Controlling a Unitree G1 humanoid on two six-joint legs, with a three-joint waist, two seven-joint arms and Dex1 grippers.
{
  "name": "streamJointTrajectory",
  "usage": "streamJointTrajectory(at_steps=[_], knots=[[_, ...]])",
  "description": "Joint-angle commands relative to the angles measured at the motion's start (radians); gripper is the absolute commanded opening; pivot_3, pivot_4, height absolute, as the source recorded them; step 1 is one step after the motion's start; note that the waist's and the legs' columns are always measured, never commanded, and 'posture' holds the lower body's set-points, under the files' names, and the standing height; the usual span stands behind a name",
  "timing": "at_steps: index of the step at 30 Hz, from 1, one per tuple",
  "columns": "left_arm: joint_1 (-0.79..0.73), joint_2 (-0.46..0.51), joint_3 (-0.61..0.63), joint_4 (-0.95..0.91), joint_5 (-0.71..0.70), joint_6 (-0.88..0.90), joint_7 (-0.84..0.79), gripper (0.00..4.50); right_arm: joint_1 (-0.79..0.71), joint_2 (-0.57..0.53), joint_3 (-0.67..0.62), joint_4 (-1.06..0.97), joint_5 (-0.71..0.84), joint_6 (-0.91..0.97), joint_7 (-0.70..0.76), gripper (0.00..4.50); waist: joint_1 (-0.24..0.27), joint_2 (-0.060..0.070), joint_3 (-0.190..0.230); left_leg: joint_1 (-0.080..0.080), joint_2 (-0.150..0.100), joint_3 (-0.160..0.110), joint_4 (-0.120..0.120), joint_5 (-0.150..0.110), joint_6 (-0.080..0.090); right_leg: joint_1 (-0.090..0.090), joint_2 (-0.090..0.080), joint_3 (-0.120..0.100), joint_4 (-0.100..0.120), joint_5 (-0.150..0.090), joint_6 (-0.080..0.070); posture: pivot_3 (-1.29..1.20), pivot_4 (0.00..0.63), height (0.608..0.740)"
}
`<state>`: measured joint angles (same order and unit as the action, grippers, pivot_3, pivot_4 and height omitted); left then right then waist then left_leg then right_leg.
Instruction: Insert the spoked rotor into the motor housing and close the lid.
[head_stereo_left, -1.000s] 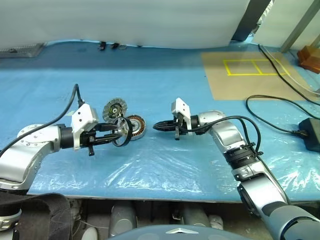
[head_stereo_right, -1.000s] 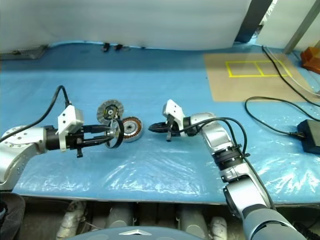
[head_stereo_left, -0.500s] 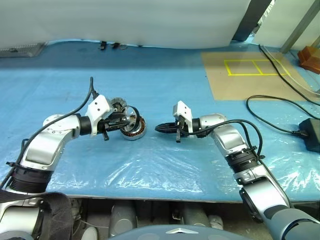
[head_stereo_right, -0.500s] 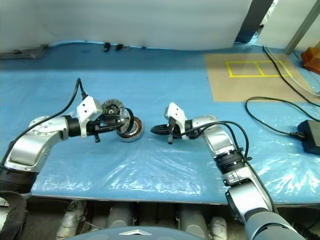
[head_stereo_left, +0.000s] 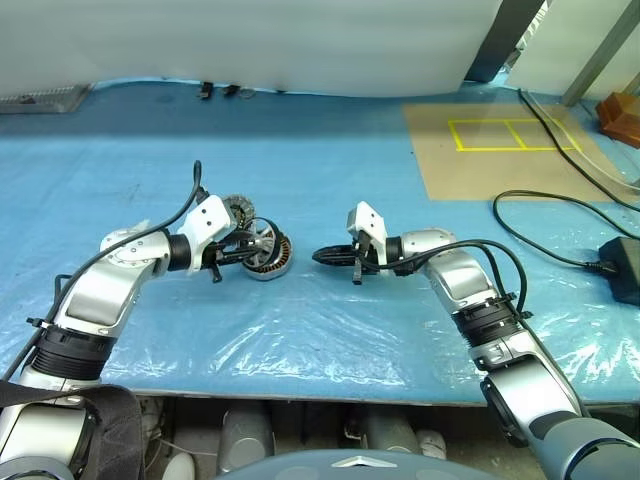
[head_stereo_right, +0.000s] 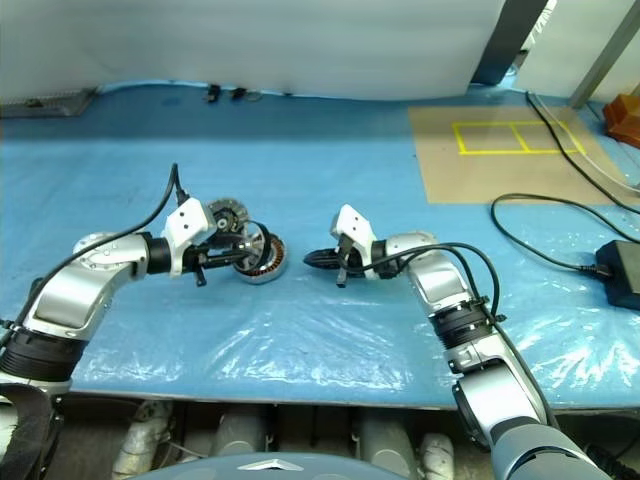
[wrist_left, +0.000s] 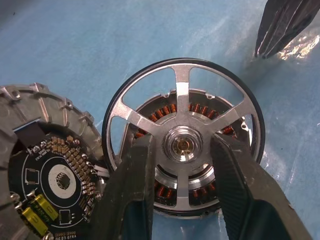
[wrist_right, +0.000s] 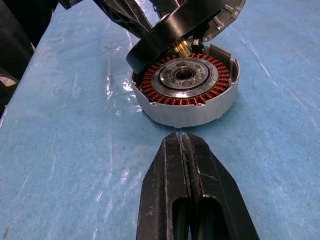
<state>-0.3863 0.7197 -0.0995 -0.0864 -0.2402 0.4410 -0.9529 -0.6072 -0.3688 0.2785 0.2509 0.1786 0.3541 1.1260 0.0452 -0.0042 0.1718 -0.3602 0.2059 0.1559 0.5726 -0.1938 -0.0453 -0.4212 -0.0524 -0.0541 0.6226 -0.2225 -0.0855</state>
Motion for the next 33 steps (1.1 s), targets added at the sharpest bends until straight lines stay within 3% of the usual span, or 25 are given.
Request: streamJointTrajectory(at_steps=[1,24,33], knots=[[-0.003,0.011,0.002,-0.026,0.004,0.004,-0.007,1.29,0.001,-0.005,-0.018,-0.043,0.017,-0.007,-0.002,0.0,0.0,0.0,0.0,0.0,0.0,0.0,0.0,0.0,0.0,0.0,0.0,0.0,0.0,0.0,0.0,0.0,0.15,0.74],[0.012,0.0,-0.027,-0.002,0.042,0.021,-0.009,1.29,0.006,-0.003,-0.015,-0.054,0.015,-0.008,-0.017,0.0,-0.001,0.0,0.0,0.0,0.0,-0.001,0.0,0.0,0.0,0.0,0.0,0.0,0.0,0.0,0.0,0.0,0.15,0.74],[-0.016,-0.061,0.036,-0.011,-0.007,0.051,0.038,4.33,0.01,-0.006,-0.016,-0.049,0.012,-0.012,-0.022,0.0,0.001,0.0,0.0,-0.001,0.0,-0.002,0.0,0.0,0.0,0.0,0.0,-0.001,-0.001,0.0,0.0,0.0,0.15,0.74]])
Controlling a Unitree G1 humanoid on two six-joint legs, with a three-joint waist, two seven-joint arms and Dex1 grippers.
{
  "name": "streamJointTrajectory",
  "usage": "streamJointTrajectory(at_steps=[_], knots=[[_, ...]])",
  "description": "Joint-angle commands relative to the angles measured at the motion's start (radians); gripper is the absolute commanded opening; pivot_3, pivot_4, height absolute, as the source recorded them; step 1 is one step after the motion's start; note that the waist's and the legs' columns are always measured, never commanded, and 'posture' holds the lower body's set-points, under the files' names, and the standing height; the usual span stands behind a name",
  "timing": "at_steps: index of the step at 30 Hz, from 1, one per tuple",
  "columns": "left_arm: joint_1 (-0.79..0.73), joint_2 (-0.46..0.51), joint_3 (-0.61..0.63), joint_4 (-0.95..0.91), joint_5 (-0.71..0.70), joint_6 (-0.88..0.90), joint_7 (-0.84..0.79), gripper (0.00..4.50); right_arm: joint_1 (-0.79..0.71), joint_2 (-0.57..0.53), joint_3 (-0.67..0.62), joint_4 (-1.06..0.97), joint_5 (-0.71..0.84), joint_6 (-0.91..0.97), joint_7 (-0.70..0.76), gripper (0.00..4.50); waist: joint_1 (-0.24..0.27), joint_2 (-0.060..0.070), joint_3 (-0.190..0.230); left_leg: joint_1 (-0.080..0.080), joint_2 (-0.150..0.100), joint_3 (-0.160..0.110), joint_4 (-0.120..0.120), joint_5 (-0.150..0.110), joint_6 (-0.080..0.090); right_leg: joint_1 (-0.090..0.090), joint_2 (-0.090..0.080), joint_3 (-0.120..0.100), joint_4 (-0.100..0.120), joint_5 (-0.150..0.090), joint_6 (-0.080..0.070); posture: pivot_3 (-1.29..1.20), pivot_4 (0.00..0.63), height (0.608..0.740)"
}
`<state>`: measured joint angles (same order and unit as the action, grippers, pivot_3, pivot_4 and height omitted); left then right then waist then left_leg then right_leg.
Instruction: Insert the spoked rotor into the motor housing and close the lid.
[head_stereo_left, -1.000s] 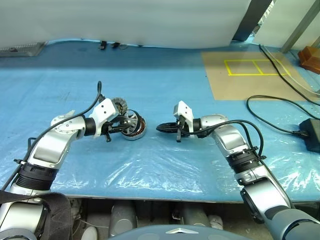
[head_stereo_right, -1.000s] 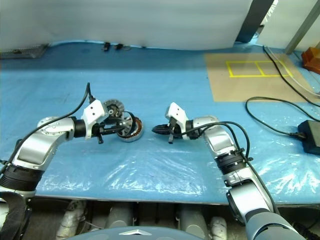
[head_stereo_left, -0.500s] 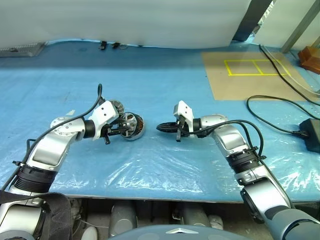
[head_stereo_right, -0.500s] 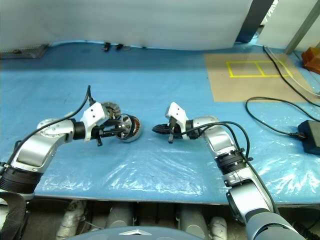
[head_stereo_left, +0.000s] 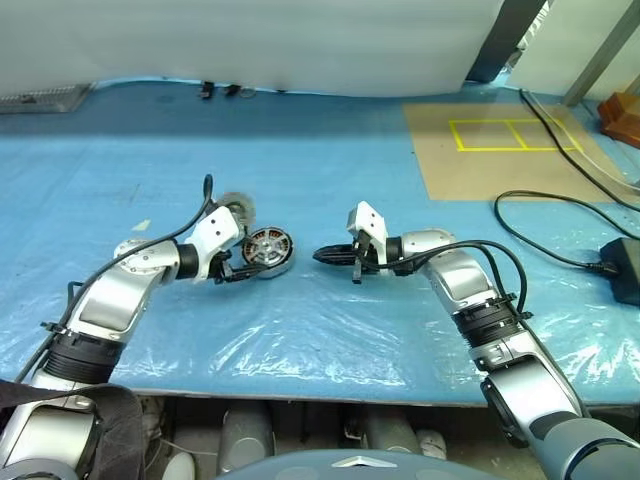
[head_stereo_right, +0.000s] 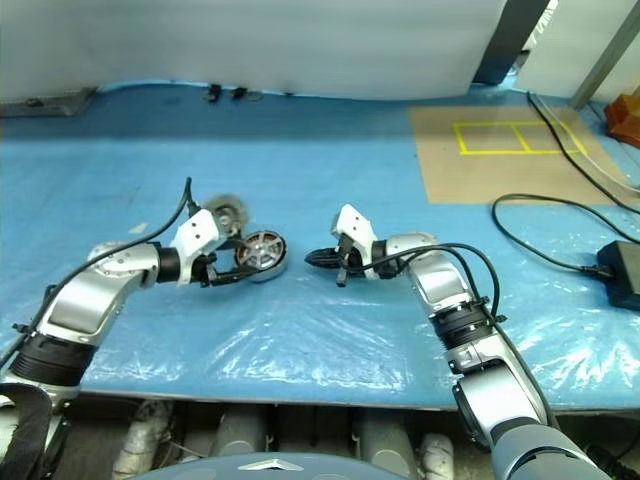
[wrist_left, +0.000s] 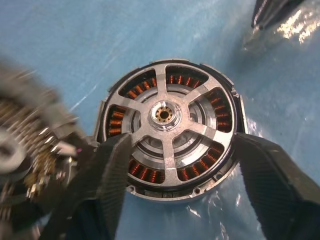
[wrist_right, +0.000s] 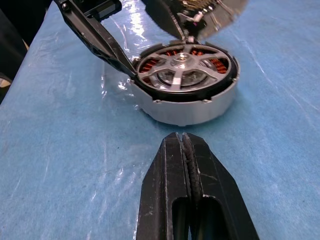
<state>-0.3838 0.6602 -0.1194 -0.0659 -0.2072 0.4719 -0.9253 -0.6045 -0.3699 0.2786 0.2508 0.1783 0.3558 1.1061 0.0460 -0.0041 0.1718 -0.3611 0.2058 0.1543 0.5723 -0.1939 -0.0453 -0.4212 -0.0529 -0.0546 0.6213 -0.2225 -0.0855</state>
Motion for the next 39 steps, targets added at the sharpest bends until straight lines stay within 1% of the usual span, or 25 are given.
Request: streamJointTrajectory(at_steps=[1,3,6,8,12,17,20,30,35,39], knots=[[-0.017,-0.003,0.063,-0.038,-0.051,0.029,0.01,4.33,0.008,-0.005,-0.016,-0.048,0.013,-0.014,-0.002,0.0,-0.001,0.0,0.0,0.0,0.0,0.0,0.0,0.0,0.0,0.0,0.0,0.0,0.0,0.0,0.0,0.0,0.15,0.74],[-0.012,-0.003,0.071,-0.048,-0.061,0.036,0.014,4.33,0.008,-0.003,-0.015,-0.045,0.012,-0.015,-0.003,0.0,-0.002,0.0,0.0,0.0,0.0,0.0,0.0,0.0,0.0,0.0,0.0,0.0,0.0,0.0,0.0,0.0,0.15,0.74],[0.018,-0.022,0.114,-0.079,-0.109,0.073,0.039,3.67,0.003,0.006,-0.016,-0.035,0.012,-0.022,-0.009,0.0,-0.002,0.0,0.0,0.0,0.0,0.0,-0.001,0.0,0.0,0.0,0.0,0.0,0.0,0.0,0.0,0.0,0.15,0.74],[0.04,-0.041,0.131,-0.097,-0.127,0.082,0.064,3.05,-0.002,0.013,-0.019,-0.029,0.012,-0.028,-0.016,0.0,-0.002,0.0,0.0,-0.001,0.0,0.0,0.0,0.0,0.0,0.0,0.0,0.0,-0.001,0.0,0.0,0.0,0.15,0.74],[0.071,-0.098,0.142,-0.133,-0.144,0.077,0.124,1.65,-0.006,0.019,-0.022,-0.031,0.015,-0.032,-0.027,0.0,-0.001,0.0,0.0,-0.004,0.0,-0.001,0.0,0.0,0.0,0.0,0.0,-0.001,-0.001,0.0,0.0,0.0,0.15,0.74],[0.075,-0.185,0.133,-0.142,-0.118,0.043,0.23,0.02,-0.007,0.025,-0.029,-0.039,0.024,-0.027,-0.036,0.0,0.001,0.0,0.0,-0.004,0.0,-0.002,0.0,0.0,0.0,0.0,0.0,-0.001,-0.001,0.0,0.0,0.0,0.15,0.74],[0.066,-0.22,0.105,-0.111,-0.072,0.024,0.29,0.02,-0.005,0.026,-0.031,-0.055,0.032,-0.012,-0.037,0.0,0.001,0.0,0.0,-0.005,0.0,-0.002,0.0,0.0,0.0,0.0,0.0,-0.002,-0.001,0.0,0.0,0.0,0.15,0.74],[0.107,-0.219,-0.022,0.039,0.084,-0.043,0.325,0.02,-0.006,0.023,-0.029,-0.078,0.041,0.007,-0.044,0.0,0.0,0.001,-0.001,-0.005,0.0,-0.002,0.0,0.002,0.003,0.001,0.0,-0.002,-0.002,0.0,0.0,0.0,0.15,0.74],[0.121,-0.266,0.012,0.0,0.029,-0.047,0.329,0.02,0.0,0.016,-0.034,-0.089,0.044,0.01,-0.047,0.0,0.001,0.002,-0.001,-0.001,0.0,-0.002,0.0,0.0,0.0,0.004,-0.001,-0.002,-0.002,0.0,0.001,0.0,0.15,0.74],[0.125,-0.292,0.063,-0.058,-0.058,-0.055,0.289,0.02,0.002,0.023,-0.039,-0.089,0.05,0.018,-0.053,0.0,0.001,0.002,-0.001,-0.002,0.0,-0.002,0.0,0.0,0.0,0.003,-0.001,-0.002,-0.003,0.0,0.001,0.0,0.15,0.74]])
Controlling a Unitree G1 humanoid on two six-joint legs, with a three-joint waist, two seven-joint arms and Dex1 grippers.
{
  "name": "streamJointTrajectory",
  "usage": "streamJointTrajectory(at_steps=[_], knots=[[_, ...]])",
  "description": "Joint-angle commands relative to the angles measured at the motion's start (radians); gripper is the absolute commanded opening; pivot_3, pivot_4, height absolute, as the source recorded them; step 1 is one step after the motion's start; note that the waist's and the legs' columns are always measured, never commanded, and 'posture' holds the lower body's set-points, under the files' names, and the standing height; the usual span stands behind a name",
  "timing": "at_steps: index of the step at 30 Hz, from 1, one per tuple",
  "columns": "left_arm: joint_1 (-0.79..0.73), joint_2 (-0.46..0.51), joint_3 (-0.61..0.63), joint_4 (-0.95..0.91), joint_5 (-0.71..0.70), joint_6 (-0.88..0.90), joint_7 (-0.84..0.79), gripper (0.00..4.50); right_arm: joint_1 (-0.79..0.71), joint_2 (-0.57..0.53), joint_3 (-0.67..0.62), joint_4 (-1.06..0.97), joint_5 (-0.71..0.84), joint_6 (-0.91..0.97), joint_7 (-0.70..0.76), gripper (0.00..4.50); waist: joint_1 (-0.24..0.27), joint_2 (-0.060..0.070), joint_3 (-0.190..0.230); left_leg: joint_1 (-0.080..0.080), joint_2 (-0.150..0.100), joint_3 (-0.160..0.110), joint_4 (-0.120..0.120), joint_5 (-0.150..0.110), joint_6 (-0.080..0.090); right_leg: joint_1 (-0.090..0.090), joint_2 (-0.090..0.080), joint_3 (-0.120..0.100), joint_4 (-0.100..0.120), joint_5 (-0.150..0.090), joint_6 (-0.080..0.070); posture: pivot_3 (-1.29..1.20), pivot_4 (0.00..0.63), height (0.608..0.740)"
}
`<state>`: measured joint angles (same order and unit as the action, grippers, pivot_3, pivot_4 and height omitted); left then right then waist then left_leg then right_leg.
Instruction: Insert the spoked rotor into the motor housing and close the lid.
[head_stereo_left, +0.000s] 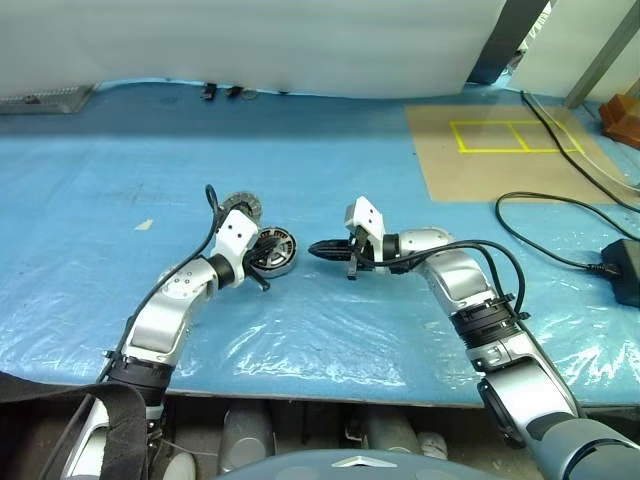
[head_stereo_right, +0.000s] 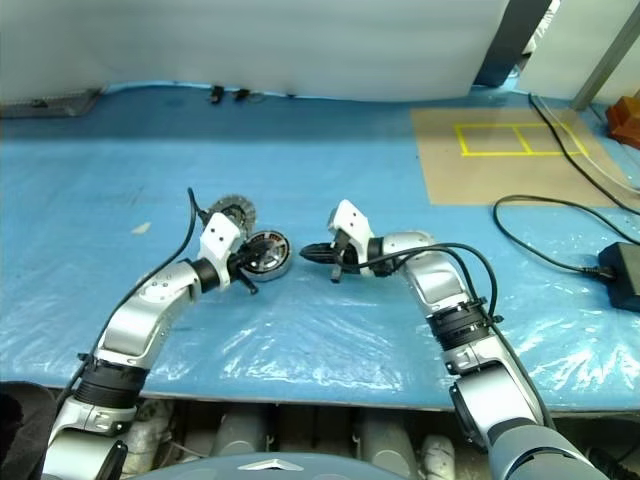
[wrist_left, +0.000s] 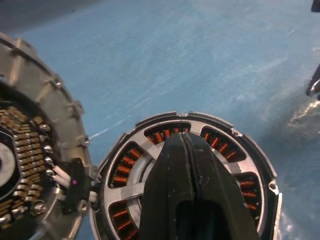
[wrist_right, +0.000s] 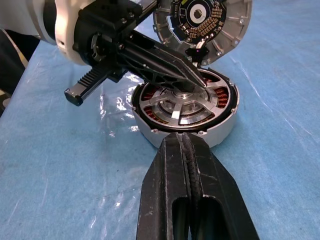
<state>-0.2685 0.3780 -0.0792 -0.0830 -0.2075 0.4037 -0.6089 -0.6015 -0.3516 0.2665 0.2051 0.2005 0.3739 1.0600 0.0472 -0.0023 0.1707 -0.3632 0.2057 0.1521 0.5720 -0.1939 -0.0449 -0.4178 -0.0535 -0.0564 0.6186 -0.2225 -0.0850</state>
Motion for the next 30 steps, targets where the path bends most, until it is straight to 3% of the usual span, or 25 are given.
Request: streamJointTrajectory(at_steps=[1,10,19,25,30], knots=[[0.009,-0.01,0.027,-0.049,-0.073,0.025,-0.036,0.02,-0.005,0.009,-0.026,-0.038,0.026,0.0,-0.008,0.0,0.0,0.0,0.0,-0.001,0.0,0.0,0.0,0.0,0.0,-0.001,0.0,0.0,0.0,0.0,0.0,0.0,0.15,0.74],[0.039,0.049,-0.031,0.011,0.039,0.057,0.012,0.02,-0.021,0.026,-0.028,-0.025,0.02,-0.006,-0.006,0.0,-0.006,0.0,0.0,-0.002,0.0,0.0,-0.001,0.002,0.003,-0.003,0.0,0.0,0.0,0.0,0.0,0.0,0.15,0.74],[-0.005,-0.023,0.094,-0.041,-0.086,0.078,0.059,0.02,-0.036,0.052,-0.049,-0.028,0.048,0.013,-0.016,0.0,-0.005,0.0,0.0,-0.001,0.0,0.0,0.0,0.0,0.0,-0.002,0.0,0.0,0.0,0.0,0.0,0.0,0.15,0.74],[0.056,-0.006,0.102,-0.115,-0.083,0.069,0.078,0.02,-0.121,0.138,-0.04,0.073,0.002,0.0,-0.107,0.0,-0.009,0.0,0.0,-0.003,0.0,0.0,-0.001,0.002,0.003,-0.005,0.001,0.0,0.0,0.0,0.0,0.0,0.15,0.74],[0.097,-0.019,0.099,-0.167,-0.089,0.071,0.099,0.02,-0.168,0.18,-0.022,0.156,-0.018,-0.045,-0.103,0.0,0.002,0.0,0.0,-0.004,0.0,0.0,-0.001,0.002,0.002,-0.006,0.0,-0.001,-0.002,0.0,0.0,0.0,0.15,0.74]])
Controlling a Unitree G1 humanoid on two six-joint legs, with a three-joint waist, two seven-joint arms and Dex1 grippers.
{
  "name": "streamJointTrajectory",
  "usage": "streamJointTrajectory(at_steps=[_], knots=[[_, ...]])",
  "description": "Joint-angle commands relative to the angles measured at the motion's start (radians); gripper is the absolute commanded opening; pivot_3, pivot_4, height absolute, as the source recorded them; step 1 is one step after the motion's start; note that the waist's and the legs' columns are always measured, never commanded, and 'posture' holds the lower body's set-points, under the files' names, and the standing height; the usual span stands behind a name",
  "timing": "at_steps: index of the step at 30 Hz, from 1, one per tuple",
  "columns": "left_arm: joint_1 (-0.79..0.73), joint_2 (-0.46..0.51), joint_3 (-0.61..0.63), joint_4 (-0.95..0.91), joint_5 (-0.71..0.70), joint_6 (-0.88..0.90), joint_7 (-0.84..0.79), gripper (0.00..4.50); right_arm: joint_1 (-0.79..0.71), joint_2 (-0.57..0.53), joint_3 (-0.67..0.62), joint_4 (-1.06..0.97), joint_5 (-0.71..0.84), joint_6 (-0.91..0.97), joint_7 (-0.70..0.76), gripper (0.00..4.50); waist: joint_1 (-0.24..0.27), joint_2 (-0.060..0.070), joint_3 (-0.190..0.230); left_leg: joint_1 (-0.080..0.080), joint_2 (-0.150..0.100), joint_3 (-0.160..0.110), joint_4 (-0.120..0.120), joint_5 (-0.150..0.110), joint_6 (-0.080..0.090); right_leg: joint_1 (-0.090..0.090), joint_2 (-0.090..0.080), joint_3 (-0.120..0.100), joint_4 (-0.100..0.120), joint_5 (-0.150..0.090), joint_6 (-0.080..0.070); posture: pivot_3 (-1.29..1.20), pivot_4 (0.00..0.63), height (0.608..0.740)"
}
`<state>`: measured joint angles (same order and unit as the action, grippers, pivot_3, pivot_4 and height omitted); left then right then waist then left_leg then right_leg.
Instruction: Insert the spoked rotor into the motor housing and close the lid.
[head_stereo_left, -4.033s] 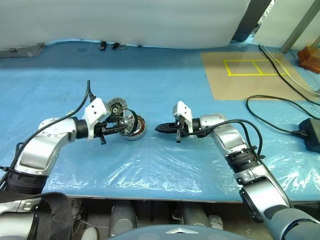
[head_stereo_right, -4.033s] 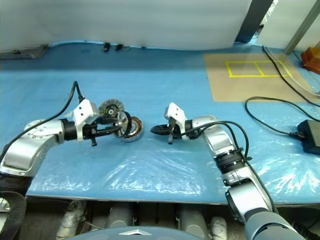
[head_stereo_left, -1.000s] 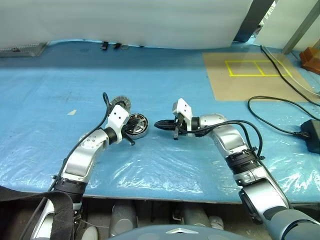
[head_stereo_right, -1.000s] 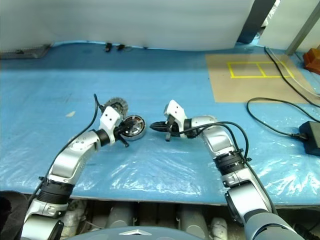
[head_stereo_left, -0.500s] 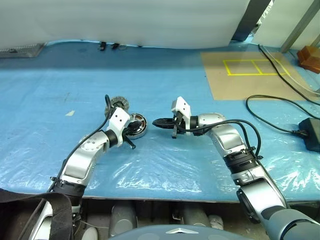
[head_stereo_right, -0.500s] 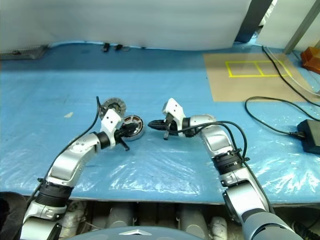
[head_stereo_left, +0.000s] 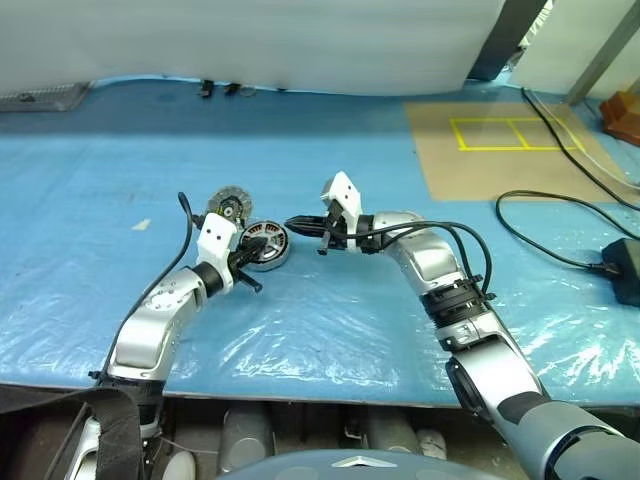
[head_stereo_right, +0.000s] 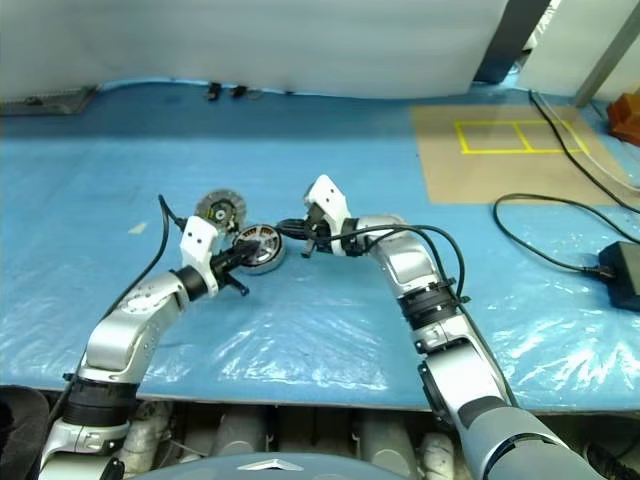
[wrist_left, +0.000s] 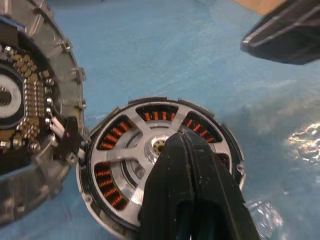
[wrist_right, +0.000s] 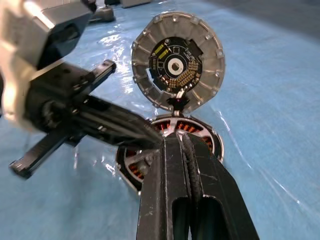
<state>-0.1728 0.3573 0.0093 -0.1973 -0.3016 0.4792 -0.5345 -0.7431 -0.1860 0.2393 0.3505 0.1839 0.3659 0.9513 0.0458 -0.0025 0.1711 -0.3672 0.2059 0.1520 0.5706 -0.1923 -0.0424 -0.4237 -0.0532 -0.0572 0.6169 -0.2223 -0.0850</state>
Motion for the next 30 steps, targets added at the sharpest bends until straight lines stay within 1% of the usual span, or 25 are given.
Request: streamJointTrajectory(at_steps=[1,5,9,15,17,20,22,25,28,30], knots=[[0.004,0.005,0.005,-0.049,0.02,-0.003,0.036,0.02,-0.029,0.018,0.006,0.017,-0.004,-0.043,0.01,0.0,0.003,0.0,0.0,0.0,0.0,0.0,0.0,0.0,0.0,0.0,0.0,0.0,0.0,0.0,0.0,0.0,0.15,0.74],[0.001,0.011,-0.036,0.002,0.079,0.007,0.069,0.02,-0.028,0.027,0.001,0.01,-0.003,-0.051,0.007,0.0,0.0,0.0,0.0,0.0,0.0,0.0,0.0,0.0,0.0,0.0,0.0,0.0,0.0,0.0,0.0,0.0,0.15,0.74],[-0.011,0.0,-0.059,0.03,0.118,0.013,0.101,0.02,-0.04,0.04,0.004,0.031,-0.038,-0.085,-0.047,0.0,-0.001,0.0,0.0,0.001,0.0,0.0,0.0,-0.001,-0.001,0.0,0.0,0.0,0.001,0.0,0.0,0.0,0.15,0.74],[-0.033,-0.028,-0.038,0.031,0.088,0.025,0.095,0.02,-0.051,0.051,-0.008,0.053,-0.055,-0.118,-0.089,0.0,0.0,0.0,0.0,0.002,0.0,0.0,0.001,-0.001,-0.002,0.001,0.0,0.0,0.002,0.0,0.0,0.0,0.15,0.74],[-0.052,-0.033,-0.014,0.001,0.037,0.029,0.063,0.02,-0.045,0.039,-0.014,0.039,-0.038,-0.097,-0.072,0.0,0.001,0.0,0.0,0.002,0.0,0.0,0.001,-0.001,-0.002,0.001,0.0,0.0,0.002,0.0,0.0,0.0,0.15,0.74],[-0.097,-0.028,-0.001,-0.012,0.022,0.05,0.065,0.02,-0.026,0.017,-0.021,-0.002,0.0,-0.05,-0.024,0.0,0.001,0.0,0.0,0.001,0.0,0.0,0.001,-0.001,-0.002,0.001,0.0,0.0,0.002,0.0,0.0,0.0,0.15,0.74],[-0.136,-0.034,0.004,0.017,0.03,0.05,0.083,0.02,-0.015,0.004,-0.02,-0.024,0.007,-0.034,-0.01,0.0,0.001,0.0,0.0,0.001,0.0,0.0,0.001,-0.001,-0.002,0.0,0.0,0.0,0.002,0.0,0.0,0.0,0.15,0.74],[-0.175,-0.019,-0.028,0.1,0.077,0.028,0.082,0.02,-0.002,-0.014,-0.022,-0.049,0.009,-0.017,-0.006,0.0,-0.001,0.0,0.0,0.001,0.0,0.0,0.001,0.0,0.0,0.0,0.0,0.0,0.002,0.0,0.0,0.0,0.15,0.74],[-0.189,0.002,-0.071,0.188,0.132,0.027,0.08,0.02,0.004,-0.028,-0.028,-0.06,0.005,-0.011,-0.014,0.0,-0.006,0.0,0.0,0.0,0.0,-0.001,0.0,0.0,0.0,0.001,0.0,0.0,0.001,0.0,0.0,0.0,0.15,0.74],[-0.177,0.003,-0.089,0.205,0.128,0.061,0.062,0.02,0.006,-0.037,-0.033,-0.071,0.007,-0.005,-0.021,0.0,-0.004,0.0,0.0,0.0,0.0,-0.001,0.0,0.0,0.0,0.0,0.0,0.0,0.001,0.0,0.0,0.0,0.15,0.74]])
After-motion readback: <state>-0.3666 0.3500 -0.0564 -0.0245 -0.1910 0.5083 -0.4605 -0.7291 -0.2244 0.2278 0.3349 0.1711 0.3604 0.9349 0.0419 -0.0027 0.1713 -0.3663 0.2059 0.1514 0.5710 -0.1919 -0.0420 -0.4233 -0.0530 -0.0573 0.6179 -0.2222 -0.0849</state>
